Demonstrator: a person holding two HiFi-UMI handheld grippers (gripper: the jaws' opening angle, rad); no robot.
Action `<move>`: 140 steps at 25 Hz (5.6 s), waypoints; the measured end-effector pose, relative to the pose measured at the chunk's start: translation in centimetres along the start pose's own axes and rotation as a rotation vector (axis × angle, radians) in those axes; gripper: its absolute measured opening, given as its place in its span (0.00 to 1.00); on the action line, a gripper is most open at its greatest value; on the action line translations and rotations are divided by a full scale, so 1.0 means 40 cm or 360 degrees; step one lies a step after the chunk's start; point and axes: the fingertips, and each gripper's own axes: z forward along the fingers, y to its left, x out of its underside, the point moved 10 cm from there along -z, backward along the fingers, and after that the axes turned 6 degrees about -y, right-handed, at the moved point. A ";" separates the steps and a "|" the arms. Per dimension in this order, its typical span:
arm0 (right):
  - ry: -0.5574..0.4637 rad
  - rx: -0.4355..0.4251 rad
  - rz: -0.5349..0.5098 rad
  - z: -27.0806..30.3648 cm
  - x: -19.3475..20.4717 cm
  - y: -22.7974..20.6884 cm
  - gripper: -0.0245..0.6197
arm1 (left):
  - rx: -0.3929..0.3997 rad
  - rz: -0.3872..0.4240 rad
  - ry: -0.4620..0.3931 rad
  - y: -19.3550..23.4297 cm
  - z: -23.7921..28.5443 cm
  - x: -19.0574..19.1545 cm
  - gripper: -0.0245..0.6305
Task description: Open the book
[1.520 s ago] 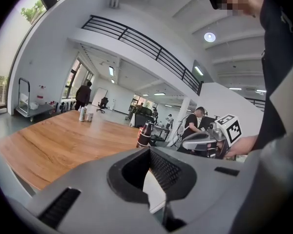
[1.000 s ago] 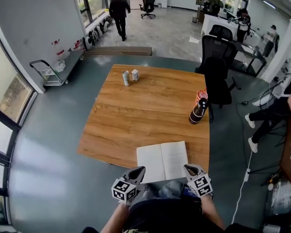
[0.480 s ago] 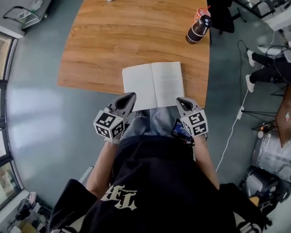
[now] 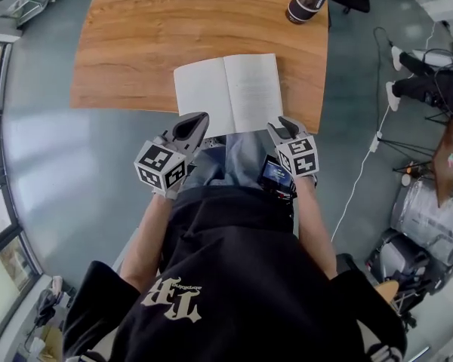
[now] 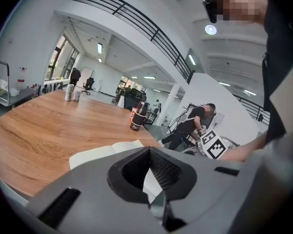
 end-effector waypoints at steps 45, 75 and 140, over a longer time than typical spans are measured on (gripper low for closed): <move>-0.0084 -0.0296 0.0471 0.176 0.009 0.105 0.34 | 0.0042 -0.0055 0.0087 0.024 0.060 0.069 0.04; -0.0139 -0.0779 -0.0011 0.213 -0.034 0.295 0.34 | 0.0028 0.0142 0.0251 0.063 0.159 0.084 0.04; -0.0137 -0.0480 0.0068 0.188 -0.005 0.177 0.02 | 0.0000 0.0115 0.0215 0.052 0.133 0.088 0.04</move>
